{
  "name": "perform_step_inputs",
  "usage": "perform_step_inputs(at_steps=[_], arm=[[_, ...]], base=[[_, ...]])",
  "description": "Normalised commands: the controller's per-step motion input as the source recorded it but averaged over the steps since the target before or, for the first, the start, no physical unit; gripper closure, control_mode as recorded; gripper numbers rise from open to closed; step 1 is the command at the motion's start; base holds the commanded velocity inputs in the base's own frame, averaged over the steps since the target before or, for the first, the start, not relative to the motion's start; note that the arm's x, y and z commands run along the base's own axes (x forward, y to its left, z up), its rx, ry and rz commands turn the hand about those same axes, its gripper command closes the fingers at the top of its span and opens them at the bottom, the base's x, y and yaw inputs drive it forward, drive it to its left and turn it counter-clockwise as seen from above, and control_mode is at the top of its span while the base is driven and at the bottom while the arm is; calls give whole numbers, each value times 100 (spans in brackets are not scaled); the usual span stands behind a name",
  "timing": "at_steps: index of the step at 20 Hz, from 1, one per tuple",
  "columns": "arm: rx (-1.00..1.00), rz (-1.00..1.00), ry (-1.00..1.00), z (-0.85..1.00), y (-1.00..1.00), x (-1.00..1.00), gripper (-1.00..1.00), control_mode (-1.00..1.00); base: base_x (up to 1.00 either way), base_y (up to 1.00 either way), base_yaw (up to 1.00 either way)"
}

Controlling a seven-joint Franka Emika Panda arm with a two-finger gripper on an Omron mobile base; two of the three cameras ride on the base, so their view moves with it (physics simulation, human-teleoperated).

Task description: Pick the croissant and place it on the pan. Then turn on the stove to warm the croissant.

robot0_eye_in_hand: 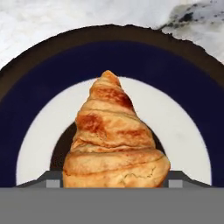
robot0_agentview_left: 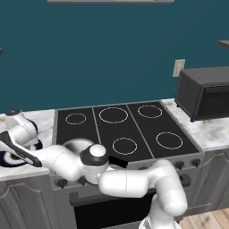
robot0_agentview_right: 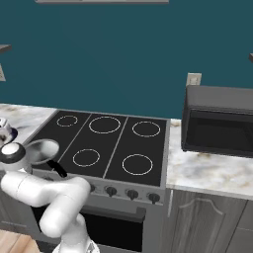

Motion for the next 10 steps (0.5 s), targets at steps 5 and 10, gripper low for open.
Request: perform_step_inputs(at_steps=[5, 10], arm=[[1, -39, -10, 50, -74, -7, 100, -100], [10, -57, -12, 32, -53, 0, 100, -100]], base=[[0, 0, 0], [0, 0, 0]])
